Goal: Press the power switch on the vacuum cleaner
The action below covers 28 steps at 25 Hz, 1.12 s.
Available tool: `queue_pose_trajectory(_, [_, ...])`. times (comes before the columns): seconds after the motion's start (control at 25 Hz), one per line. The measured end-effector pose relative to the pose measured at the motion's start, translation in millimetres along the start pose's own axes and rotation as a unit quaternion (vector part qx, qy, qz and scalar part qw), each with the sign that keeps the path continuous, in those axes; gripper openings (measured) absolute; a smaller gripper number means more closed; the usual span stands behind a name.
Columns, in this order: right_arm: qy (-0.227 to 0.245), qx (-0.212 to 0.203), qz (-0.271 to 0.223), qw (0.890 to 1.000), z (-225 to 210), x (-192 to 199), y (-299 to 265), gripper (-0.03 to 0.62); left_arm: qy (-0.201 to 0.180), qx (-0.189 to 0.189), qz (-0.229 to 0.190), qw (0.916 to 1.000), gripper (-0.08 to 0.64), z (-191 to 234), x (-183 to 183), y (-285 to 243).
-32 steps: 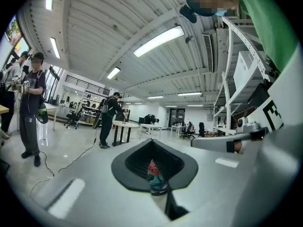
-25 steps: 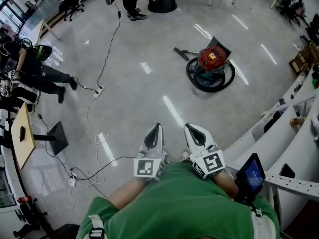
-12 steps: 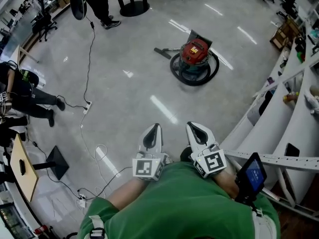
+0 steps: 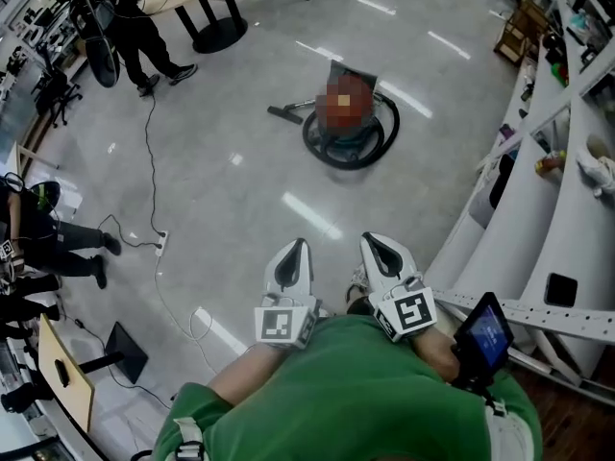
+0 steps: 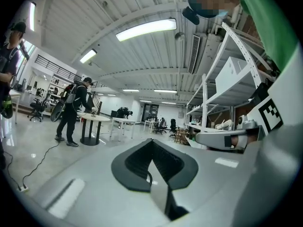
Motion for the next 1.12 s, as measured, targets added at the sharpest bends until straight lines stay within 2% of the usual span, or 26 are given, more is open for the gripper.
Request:
queue_pose_trajectory(0.56, [0.014, 0.056, -0.035, 0.998, -131.0, -14.4, 4.7, 0.003, -0.037, 0.038, -0.017, 0.9984, 0.006, -79.8, -11.7, -127.8])
queue_pose_trajectory(1.12, [-0.01, 0.126, -0.026, 0.992, -199.8, -12.9, 0.6, 0.003, -0.047, 0.093, 0.009, 0.9945, 0.006, -103.9, -11.5, -213.2])
Point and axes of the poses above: the fingertips, and each gripper's own axes: y backward along the fingers, z to its left, x out of its underside, the point moved 7 cm from there along y, backward along the fingers, and after that the axes turned 2 degrees about -y, right-handed, at the moved point
